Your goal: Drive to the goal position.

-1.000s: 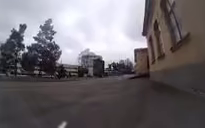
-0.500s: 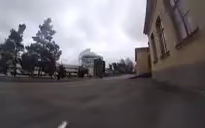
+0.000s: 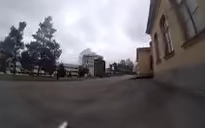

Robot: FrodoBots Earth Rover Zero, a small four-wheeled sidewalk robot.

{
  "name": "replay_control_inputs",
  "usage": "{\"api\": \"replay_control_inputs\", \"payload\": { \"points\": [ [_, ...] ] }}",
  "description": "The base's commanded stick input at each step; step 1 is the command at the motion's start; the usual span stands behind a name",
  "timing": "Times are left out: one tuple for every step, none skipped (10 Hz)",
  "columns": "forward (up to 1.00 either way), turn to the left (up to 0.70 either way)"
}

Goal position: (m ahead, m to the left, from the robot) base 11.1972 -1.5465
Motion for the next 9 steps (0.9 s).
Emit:
{"api": "replay_control_inputs", "payload": {
  "points": [
    [0.7, 0.0],
    [0.7, 0.0],
    [0.7, 0.0],
    [0.7, 0.0],
    [0.7, 0.0],
    [0.7, 0.0],
    [0.7, 0.0],
    [0.7, 0.0],
    [0.7, 0.0]
  ]
}}
